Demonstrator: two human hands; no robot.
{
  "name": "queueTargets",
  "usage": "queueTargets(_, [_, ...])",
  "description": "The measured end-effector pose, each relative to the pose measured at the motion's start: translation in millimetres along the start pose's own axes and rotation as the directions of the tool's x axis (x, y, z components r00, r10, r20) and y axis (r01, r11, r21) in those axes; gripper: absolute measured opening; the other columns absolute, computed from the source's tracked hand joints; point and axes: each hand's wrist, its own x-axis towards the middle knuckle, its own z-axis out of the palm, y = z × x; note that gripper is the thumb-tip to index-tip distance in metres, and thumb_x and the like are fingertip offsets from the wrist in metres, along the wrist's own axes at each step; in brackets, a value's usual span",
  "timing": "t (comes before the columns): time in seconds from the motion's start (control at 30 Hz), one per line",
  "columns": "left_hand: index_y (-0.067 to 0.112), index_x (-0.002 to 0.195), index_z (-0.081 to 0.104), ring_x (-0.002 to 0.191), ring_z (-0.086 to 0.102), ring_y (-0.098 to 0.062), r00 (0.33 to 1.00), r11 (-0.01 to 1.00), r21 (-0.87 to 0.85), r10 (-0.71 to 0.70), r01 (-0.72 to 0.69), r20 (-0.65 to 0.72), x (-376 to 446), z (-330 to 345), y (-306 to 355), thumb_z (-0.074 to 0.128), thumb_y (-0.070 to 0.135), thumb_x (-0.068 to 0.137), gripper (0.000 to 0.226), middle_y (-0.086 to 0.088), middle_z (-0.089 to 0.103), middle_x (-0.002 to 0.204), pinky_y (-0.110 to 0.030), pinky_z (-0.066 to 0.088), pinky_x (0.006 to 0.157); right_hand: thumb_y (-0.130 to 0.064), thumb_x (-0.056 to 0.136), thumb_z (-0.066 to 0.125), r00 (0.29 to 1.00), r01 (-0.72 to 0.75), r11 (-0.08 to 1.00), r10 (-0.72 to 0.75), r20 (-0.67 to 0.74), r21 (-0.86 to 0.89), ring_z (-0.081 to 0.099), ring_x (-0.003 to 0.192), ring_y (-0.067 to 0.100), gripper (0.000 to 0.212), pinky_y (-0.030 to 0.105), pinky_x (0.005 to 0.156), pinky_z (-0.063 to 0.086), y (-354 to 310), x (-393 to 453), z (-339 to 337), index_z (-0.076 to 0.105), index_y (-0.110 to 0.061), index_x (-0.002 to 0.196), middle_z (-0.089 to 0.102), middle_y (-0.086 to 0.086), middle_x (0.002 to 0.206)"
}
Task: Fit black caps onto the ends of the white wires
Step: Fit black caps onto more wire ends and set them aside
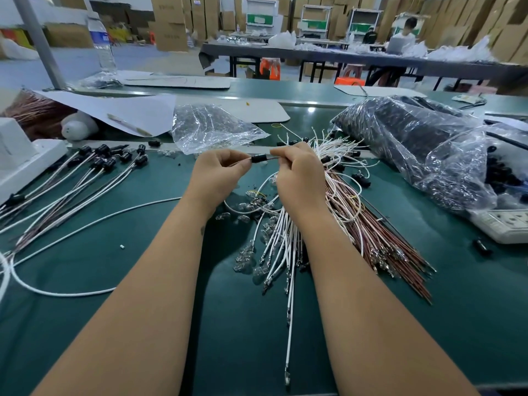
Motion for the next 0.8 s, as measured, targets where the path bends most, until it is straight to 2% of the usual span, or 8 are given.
queueTargets(0.1, [0.016,0.087,0.070,0.062,0.056,-0.003,0.999,0.999,0.019,0.031,-0.031,-0.022,-2.1,-0.7,2.7,0.068,0.009,0.087,0.007,-0.001,0.065,0.074,-0.008,0.045,0.053,0.000,0.094,0.049,1.000,0.026,1.000,-0.026,0.005,-0.010,0.060,0.102,0.020,0.032,0.018,0.084,0.040,0.0,0.0,-2.0,0.067,-0.008,0.119,0.068,0.008,0.112])
queueTargets(0.2, [0.014,0.091,0.069,0.070,0.059,-0.010,0.996,0.993,0.088,0.086,-0.085,-0.010,-3.9,4.3,4.1,0.066,0.008,0.088,0.007,-0.006,0.068,0.080,-0.027,0.054,0.071,0.002,0.092,0.049,0.994,0.058,0.997,-0.053,0.092,-0.049,0.059,0.107,0.022,0.037,0.026,0.091,0.042,-3.3,-2.5,1.4,0.063,-0.009,0.124,0.067,0.010,0.117])
queueTargets(0.27, [0.015,0.094,0.068,0.081,0.061,-0.015,0.988,0.961,0.243,0.147,-0.132,-0.042,-2.9,10.9,2.5,0.063,0.012,0.090,0.007,-0.004,0.068,0.087,-0.038,0.053,0.083,-0.001,0.092,0.049,0.988,0.090,0.991,-0.076,0.132,-0.101,0.057,0.108,0.024,0.034,0.029,0.094,0.041,-3.9,-3.5,4.8,0.063,-0.007,0.123,0.065,0.012,0.116])
queueTargets(0.33, [0.018,0.101,0.066,0.101,0.058,-0.022,0.973,0.868,0.476,0.209,-0.139,-0.097,-2.2,19.2,0.6,0.059,0.019,0.092,0.011,-0.002,0.068,0.101,-0.037,0.043,0.090,-0.006,0.094,0.051,0.985,0.104,0.980,-0.078,0.156,-0.170,0.057,0.102,0.025,0.026,0.032,0.091,0.042,-3.4,-3.1,7.8,0.064,-0.006,0.117,0.064,0.011,0.110])
queueTargets(0.47, [0.026,0.097,0.058,0.112,0.041,-0.023,0.974,0.733,0.675,0.204,-0.086,-0.097,-0.4,29.2,0.8,0.051,0.026,0.096,0.008,0.001,0.060,0.112,-0.034,0.020,0.082,-0.003,0.092,0.052,0.993,0.084,0.926,-0.048,0.107,-0.367,0.057,0.093,0.023,0.018,0.033,0.080,0.041,0.3,-1.6,7.6,0.061,-0.011,0.105,0.063,0.006,0.101])
queueTargets(0.67, [0.024,0.107,0.058,0.121,0.031,-0.024,0.969,0.627,0.757,0.011,0.185,-0.246,4.4,7.0,-13.5,0.047,0.018,0.093,0.018,-0.002,0.051,0.124,-0.042,0.022,0.094,-0.005,0.092,0.050,0.999,-0.028,0.891,0.046,0.029,-0.453,0.058,0.095,0.022,0.019,0.035,0.084,0.032,7.0,0.6,-1.2,0.059,-0.014,0.107,0.064,0.001,0.100])
queueTargets(0.73, [0.026,0.110,0.058,0.123,0.030,-0.021,0.975,0.622,0.772,0.059,0.131,-0.213,-1.6,8.5,-15.1,0.050,0.014,0.088,0.027,0.002,0.051,0.127,-0.045,0.021,0.099,-0.005,0.093,0.051,0.998,-0.004,0.898,0.033,0.059,-0.441,0.056,0.090,0.019,0.019,0.033,0.080,0.030,5.2,-0.6,2.2,0.059,-0.013,0.108,0.064,0.001,0.099])
queueTargets(0.8, [0.028,0.113,0.061,0.125,0.034,-0.018,0.966,0.672,0.739,0.224,-0.058,-0.127,-5.2,12.8,-10.9,0.055,0.015,0.085,0.031,0.007,0.055,0.127,-0.040,0.019,0.098,-0.008,0.095,0.050,0.995,0.013,0.930,0.025,0.100,-0.366,0.051,0.085,0.017,0.017,0.031,0.077,0.028,1.8,-2.0,4.5,0.060,-0.014,0.107,0.063,0.001,0.100])
